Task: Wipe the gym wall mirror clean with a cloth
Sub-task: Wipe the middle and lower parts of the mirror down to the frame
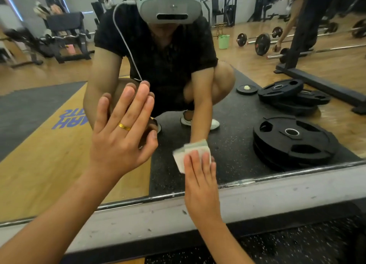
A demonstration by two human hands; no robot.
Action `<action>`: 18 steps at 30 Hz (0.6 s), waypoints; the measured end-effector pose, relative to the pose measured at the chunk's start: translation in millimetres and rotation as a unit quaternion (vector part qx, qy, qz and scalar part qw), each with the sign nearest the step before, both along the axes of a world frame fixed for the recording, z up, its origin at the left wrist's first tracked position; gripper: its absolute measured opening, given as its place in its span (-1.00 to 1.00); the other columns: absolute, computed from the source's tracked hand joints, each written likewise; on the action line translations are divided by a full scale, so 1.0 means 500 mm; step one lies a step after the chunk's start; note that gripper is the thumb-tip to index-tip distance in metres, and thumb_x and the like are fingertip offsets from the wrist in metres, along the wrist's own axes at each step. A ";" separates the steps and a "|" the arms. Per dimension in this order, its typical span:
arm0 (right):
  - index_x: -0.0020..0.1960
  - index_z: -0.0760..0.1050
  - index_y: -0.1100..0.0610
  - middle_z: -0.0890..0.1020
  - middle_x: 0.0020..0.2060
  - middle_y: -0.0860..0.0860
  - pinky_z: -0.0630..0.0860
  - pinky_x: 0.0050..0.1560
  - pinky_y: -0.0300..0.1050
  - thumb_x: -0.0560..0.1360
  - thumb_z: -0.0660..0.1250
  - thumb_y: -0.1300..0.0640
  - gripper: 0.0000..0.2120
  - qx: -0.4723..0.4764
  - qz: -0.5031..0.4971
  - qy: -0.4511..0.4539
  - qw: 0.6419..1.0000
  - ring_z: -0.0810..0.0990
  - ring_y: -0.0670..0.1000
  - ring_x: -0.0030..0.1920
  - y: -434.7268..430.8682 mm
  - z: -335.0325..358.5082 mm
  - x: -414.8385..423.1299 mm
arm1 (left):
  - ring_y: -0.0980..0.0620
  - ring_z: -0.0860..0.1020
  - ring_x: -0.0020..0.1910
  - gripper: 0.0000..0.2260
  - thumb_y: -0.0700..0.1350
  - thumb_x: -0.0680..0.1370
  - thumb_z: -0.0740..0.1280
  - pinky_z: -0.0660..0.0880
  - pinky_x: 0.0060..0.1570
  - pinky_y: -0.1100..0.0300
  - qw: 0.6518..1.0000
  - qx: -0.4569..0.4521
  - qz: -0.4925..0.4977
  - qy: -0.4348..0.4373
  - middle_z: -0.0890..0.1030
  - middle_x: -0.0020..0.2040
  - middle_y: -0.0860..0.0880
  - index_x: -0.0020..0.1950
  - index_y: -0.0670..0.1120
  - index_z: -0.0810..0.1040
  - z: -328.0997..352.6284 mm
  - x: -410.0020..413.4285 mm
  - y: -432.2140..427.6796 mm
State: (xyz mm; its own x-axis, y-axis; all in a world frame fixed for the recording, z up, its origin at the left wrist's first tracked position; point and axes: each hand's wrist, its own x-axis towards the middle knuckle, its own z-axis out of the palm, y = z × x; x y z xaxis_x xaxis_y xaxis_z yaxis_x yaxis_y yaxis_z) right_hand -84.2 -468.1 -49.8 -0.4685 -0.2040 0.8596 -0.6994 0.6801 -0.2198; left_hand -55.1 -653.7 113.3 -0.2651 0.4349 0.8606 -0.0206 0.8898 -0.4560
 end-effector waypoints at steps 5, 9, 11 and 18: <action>0.68 -0.17 0.09 -0.15 0.68 0.01 -0.21 0.64 0.15 0.59 0.21 0.33 -0.19 -0.033 0.015 0.054 0.998 -0.20 0.11 0.65 -0.029 0.116 -0.026 | -0.08 0.09 0.66 -0.38 -0.07 0.59 0.31 -0.03 0.61 -0.12 1.000 -0.004 -0.006 0.003 0.22 0.62 -0.15 0.62 -0.22 0.27 0.005 -0.004 -0.006; 0.62 0.13 0.22 0.29 0.59 0.19 -0.10 0.63 0.21 0.67 0.15 0.31 -0.47 -0.150 0.031 0.099 0.983 -0.04 0.09 0.60 -0.064 0.303 -0.037 | -0.09 0.09 0.66 -0.39 -0.07 0.60 0.31 -0.05 0.62 -0.12 1.000 0.003 -0.002 -0.002 0.23 0.61 -0.17 0.62 -0.23 0.27 -0.012 -0.001 -0.007; 0.63 0.11 0.20 0.24 0.61 0.13 -0.10 0.63 0.18 0.72 0.05 0.26 -0.52 -0.148 0.029 0.108 0.983 -0.06 0.09 0.61 -0.069 0.296 -0.036 | -0.09 0.10 0.66 -0.38 -0.07 0.59 0.32 -0.03 0.61 -0.13 1.000 0.006 -0.003 -0.005 0.23 0.61 -0.17 0.61 -0.23 0.28 -0.012 0.000 -0.004; 0.69 -0.14 0.10 -0.11 0.68 0.00 -0.16 0.65 0.12 0.50 0.18 0.33 -0.15 0.033 0.016 0.032 0.999 -0.13 0.11 0.67 -0.029 -0.051 0.005 | -0.09 0.14 0.65 -0.38 -0.07 0.57 0.34 0.01 0.61 -0.14 1.000 0.001 -0.001 0.002 0.25 0.61 -0.15 0.61 -0.21 0.31 -0.003 0.000 -0.001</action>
